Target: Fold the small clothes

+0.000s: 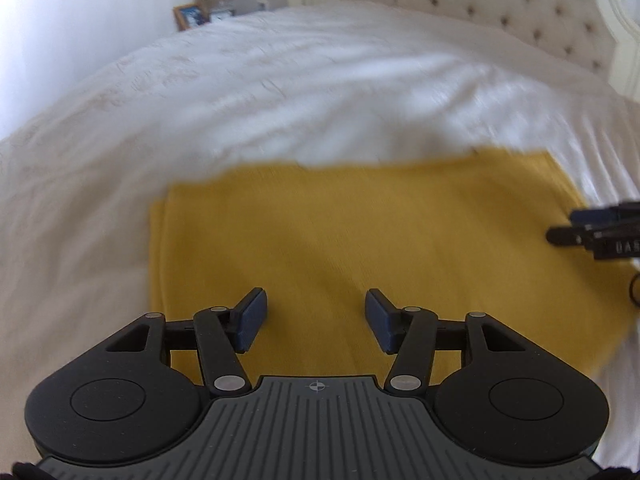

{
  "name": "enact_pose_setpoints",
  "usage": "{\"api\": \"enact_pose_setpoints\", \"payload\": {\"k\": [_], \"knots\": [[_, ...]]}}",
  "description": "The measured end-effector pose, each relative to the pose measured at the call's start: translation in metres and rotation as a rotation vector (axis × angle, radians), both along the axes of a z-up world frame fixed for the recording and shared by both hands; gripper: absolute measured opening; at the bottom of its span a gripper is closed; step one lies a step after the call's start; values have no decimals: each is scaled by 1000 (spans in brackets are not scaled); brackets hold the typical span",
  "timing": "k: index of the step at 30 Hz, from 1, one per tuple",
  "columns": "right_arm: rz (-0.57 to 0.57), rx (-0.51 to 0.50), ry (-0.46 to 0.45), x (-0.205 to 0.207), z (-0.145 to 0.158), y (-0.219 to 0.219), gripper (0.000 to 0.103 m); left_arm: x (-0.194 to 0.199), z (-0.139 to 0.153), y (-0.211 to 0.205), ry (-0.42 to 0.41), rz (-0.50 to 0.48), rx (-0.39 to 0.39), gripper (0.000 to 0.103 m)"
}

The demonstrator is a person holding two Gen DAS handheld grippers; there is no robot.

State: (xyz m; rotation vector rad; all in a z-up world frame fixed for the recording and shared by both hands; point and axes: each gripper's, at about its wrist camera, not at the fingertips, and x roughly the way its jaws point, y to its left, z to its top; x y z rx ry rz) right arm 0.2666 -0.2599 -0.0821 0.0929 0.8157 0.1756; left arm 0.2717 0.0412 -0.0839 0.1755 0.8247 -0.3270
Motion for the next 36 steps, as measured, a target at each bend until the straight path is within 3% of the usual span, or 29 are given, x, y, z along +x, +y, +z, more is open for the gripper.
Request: {"api": "enact_pose_setpoints", "payload": {"k": [4,12,19,23,27,36], "knots": [[23,-47,-1,-45,-7,-5,72,-45,-12,-2,-24,-30,62,59],[19,-55,-6,-93,-10,-9,74,-65,-22,15,-20,24,-21,68],[-25,2,-27,-104,-19,-19,81,-71,-30,8,-56,56,-19,73],[-52,16,-4,-103,-28,-22,102,-75,-32,4,-75,72,-4,74],[-67,70,-6,-102,-30,-30,103,-77,-32,3,-80,80,2,74],[-90,57,-61,-109,-35,-24,103,-82,-32,-3,-86,112,24,75]]}}
